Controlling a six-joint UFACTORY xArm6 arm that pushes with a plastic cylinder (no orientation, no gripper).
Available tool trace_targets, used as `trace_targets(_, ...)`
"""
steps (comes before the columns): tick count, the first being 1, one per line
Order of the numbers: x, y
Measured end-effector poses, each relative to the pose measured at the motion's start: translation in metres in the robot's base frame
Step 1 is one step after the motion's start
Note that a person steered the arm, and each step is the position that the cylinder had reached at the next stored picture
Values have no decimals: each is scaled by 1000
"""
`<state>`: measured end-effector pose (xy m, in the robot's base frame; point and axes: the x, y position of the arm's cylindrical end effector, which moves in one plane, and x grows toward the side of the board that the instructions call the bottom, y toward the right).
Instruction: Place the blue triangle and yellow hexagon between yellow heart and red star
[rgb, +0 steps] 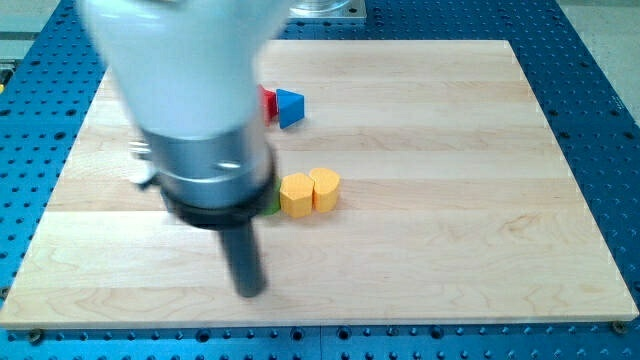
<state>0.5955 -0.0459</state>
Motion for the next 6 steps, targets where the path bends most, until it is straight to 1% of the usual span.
trace_targets(1,0,7)
trace_targets(3,-50,10)
trace_targets(4,-50,10)
trace_targets(6,-87,16)
